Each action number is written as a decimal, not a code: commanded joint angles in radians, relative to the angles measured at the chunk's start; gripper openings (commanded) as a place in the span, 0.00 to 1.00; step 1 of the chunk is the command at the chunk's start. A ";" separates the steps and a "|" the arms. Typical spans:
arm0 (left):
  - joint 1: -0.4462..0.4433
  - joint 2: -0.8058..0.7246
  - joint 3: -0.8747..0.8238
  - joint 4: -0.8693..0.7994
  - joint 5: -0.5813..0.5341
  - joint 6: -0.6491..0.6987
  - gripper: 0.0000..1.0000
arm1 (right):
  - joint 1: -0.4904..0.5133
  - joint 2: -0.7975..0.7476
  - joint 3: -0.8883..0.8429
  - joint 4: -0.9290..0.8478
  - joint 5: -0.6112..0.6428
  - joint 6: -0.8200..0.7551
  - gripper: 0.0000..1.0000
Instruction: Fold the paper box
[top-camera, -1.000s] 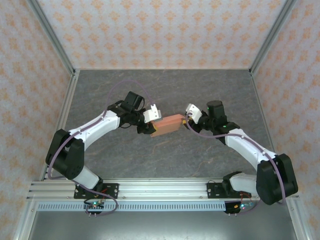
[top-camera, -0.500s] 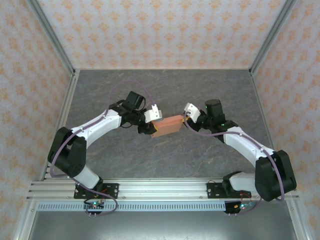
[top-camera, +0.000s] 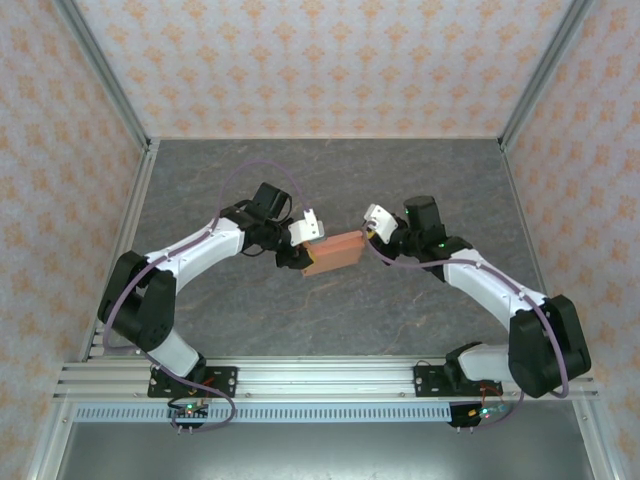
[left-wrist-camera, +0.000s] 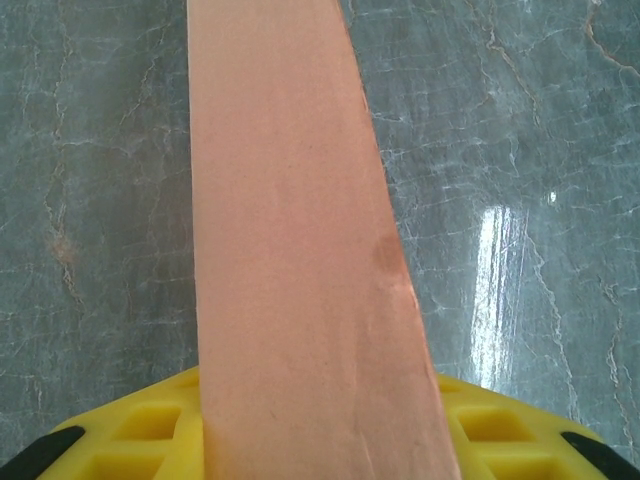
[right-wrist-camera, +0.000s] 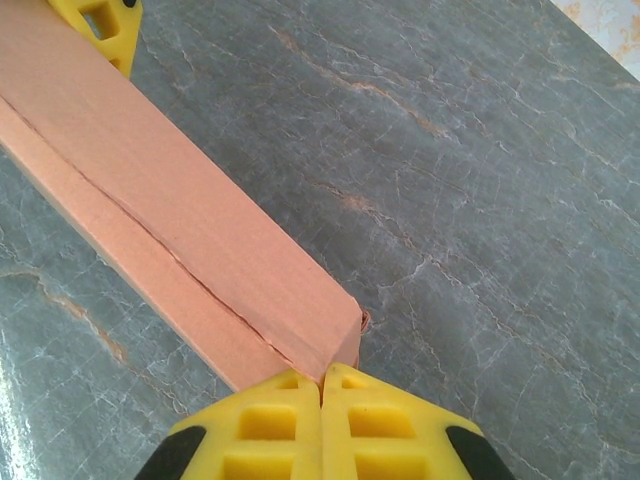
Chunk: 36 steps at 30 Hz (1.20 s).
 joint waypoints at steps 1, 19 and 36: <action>-0.011 0.022 0.040 -0.011 -0.038 0.010 0.38 | 0.034 0.014 0.076 -0.043 0.045 0.028 0.03; -0.036 0.055 0.047 0.003 -0.120 -0.010 0.40 | 0.130 0.068 0.255 -0.185 0.273 0.445 0.01; -0.050 0.085 0.074 -0.037 -0.184 -0.018 0.37 | 0.148 0.152 0.396 -0.362 0.354 0.617 0.00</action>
